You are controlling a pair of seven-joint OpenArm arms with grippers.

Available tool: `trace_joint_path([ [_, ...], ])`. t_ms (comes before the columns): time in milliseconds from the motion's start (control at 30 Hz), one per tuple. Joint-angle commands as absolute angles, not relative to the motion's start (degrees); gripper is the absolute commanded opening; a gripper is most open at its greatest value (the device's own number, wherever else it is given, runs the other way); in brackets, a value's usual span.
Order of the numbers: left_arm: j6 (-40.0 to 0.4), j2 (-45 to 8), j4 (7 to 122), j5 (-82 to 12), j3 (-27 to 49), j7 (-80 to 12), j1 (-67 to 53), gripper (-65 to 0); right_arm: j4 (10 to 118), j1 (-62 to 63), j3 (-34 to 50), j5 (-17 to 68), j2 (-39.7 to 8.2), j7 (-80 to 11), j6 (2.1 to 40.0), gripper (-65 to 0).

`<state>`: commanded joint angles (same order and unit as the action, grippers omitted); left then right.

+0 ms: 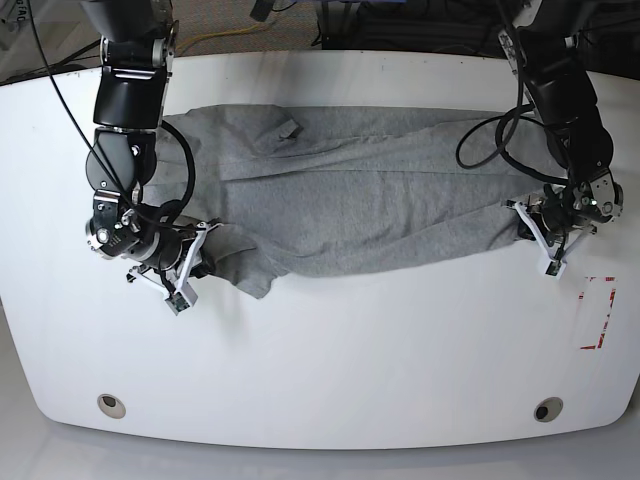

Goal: Fold the T-shirt properly
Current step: 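Fold the hem edge over toward the collar with both grippers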

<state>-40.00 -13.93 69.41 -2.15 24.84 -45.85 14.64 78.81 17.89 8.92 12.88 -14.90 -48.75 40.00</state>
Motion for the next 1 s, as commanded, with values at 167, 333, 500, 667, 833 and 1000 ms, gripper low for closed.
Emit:
trace_joint_path([
  [167, -40.00, -14.46, 69.49, -2.24, 25.10, -45.85, 14.64, -65.0, 78.81, 17.89, 8.92, 12.88, -14.90, -48.75, 40.00, -65.0],
  [333, -40.00, -15.52, 75.47, -2.51, 25.27, -46.11, 14.46, -65.0, 78.81, 17.89, 8.92, 12.88, -14.90, -48.75, 40.00, -65.0],
  [500, -40.00, -15.78, 82.59, -2.42, 25.19, -46.29, 13.23, -65.0, 78.81, 17.89, 8.92, 12.88, -14.90, -48.75, 40.00, -65.0],
  [667, -40.00, -16.04, 84.97, -2.15, 25.10, -46.29, 13.14, -65.0, 78.81, 17.89, 8.92, 12.88, -14.90, -48.75, 40.00, -65.0],
  [833, -40.00, -17.54, 81.80, -2.24, 25.10, -45.93, 14.46, -65.0, 78.81, 17.89, 8.92, 12.97, -14.90, -48.75, 40.00, -65.0],
  [1000, -40.00, -17.45, 79.78, -2.24, 25.10, -45.93, 16.84, -65.0, 78.81, 17.89, 8.92, 13.05, -14.90, -48.75, 40.00, -65.0],
])
